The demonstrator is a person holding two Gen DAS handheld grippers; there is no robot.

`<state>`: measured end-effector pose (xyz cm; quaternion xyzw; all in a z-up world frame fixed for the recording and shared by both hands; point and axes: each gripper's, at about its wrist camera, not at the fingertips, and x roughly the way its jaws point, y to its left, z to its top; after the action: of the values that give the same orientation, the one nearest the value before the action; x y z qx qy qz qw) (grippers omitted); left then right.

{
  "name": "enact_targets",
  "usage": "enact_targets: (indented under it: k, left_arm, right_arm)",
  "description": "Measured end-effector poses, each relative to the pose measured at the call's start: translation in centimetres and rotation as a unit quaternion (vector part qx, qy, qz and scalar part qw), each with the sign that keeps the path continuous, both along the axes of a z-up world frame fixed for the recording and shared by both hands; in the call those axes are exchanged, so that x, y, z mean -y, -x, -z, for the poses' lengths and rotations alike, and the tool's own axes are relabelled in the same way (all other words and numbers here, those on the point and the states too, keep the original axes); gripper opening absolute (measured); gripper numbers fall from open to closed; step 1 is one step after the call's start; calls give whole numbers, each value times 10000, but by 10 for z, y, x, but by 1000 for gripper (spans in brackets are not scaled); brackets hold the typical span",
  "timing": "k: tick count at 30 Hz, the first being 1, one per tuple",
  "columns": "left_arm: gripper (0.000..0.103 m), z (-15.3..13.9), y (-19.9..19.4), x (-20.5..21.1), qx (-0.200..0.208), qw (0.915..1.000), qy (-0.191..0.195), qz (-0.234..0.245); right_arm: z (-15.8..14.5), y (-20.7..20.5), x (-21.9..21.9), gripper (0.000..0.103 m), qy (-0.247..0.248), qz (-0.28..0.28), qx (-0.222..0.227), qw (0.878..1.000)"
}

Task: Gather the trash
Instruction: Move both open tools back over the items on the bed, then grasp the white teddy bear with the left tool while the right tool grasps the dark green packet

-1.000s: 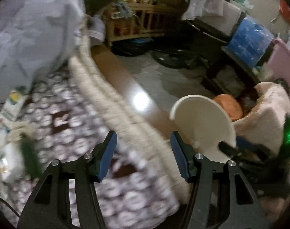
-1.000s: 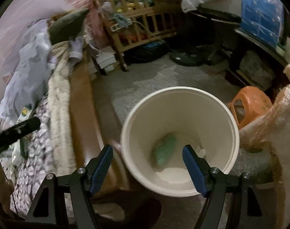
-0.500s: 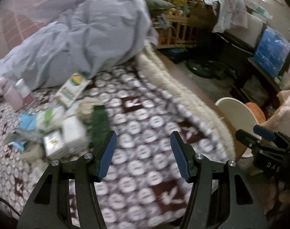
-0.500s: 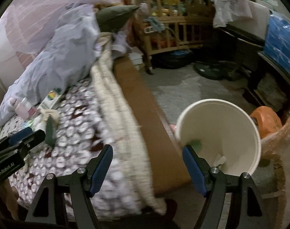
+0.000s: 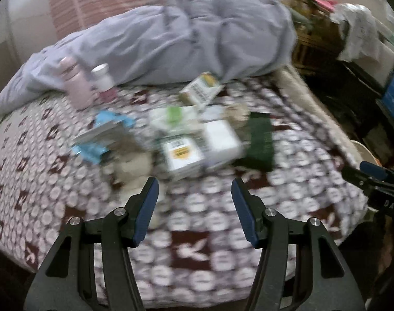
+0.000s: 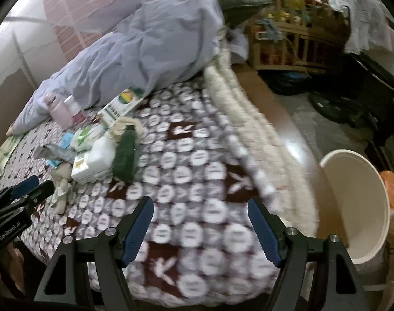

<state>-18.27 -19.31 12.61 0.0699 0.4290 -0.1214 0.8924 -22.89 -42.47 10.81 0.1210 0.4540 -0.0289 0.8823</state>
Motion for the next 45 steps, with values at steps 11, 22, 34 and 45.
enact_targets:
  k: [11,22,34,45]
  left_arm:
    - [57,23,-23,-85,-198,9948,568,-822]
    - [57,64,-62,-92,-764,9874,1172,-743]
    - [31,80,-73,-68,-928,9914,800,-467]
    - [5,35,-54,-63,-865,9884,1246,-55]
  right_arm:
    - [11,-50,-45,73,-226,-329,-100,9992]
    - [31,-105,-71,73,-342,-490,-224,9980]
    - [50,-121,-77,19,-559,-678,-223,9959]
    - [16,-88,-65,15,-525,-798,186,9953]
